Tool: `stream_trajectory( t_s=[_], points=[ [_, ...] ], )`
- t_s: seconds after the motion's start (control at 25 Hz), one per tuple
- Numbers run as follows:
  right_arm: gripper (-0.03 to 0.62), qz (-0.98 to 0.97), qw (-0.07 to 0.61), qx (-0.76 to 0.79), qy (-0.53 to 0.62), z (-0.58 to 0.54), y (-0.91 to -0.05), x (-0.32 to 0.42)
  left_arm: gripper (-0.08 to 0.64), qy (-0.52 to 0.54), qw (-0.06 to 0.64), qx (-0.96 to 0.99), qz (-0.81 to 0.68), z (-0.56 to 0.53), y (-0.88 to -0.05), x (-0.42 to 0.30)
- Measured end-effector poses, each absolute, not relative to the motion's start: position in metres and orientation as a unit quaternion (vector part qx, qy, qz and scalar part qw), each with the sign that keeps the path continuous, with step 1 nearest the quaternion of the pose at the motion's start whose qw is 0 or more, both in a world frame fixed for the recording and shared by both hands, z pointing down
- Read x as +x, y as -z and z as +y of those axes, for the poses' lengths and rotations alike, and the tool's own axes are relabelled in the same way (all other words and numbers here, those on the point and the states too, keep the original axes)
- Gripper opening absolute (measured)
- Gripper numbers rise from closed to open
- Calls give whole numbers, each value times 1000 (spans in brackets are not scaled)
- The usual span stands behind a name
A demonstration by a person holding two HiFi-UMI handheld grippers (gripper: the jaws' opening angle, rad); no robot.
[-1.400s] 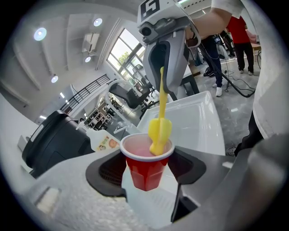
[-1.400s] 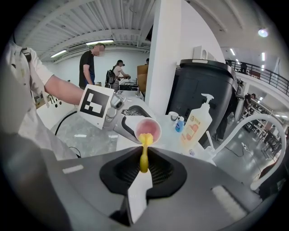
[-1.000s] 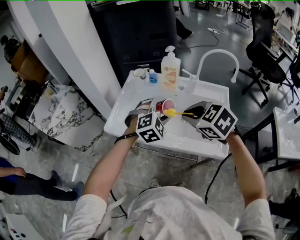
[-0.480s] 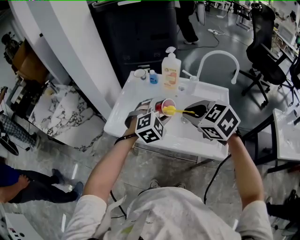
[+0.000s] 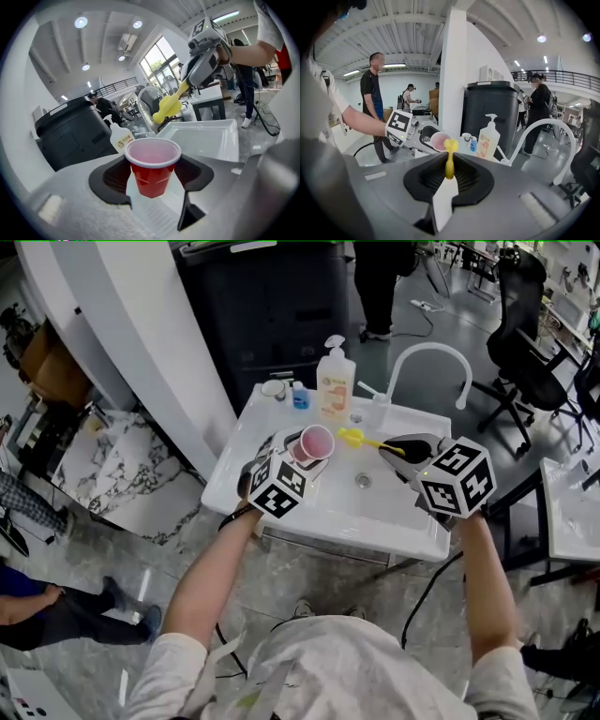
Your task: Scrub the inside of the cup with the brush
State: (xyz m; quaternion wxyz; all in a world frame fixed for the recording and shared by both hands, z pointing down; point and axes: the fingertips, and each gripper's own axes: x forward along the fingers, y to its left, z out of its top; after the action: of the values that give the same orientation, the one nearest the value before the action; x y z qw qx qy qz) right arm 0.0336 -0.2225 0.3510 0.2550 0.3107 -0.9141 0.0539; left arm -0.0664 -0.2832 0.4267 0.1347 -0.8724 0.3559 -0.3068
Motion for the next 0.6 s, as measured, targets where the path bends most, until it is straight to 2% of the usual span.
stream_trajectory(
  t_s=[0.6],
  points=[
    [35, -893, 150, 418, -68, -243, -343, 74, 298, 148, 32, -889, 433, -283, -369, -87]
  ],
)
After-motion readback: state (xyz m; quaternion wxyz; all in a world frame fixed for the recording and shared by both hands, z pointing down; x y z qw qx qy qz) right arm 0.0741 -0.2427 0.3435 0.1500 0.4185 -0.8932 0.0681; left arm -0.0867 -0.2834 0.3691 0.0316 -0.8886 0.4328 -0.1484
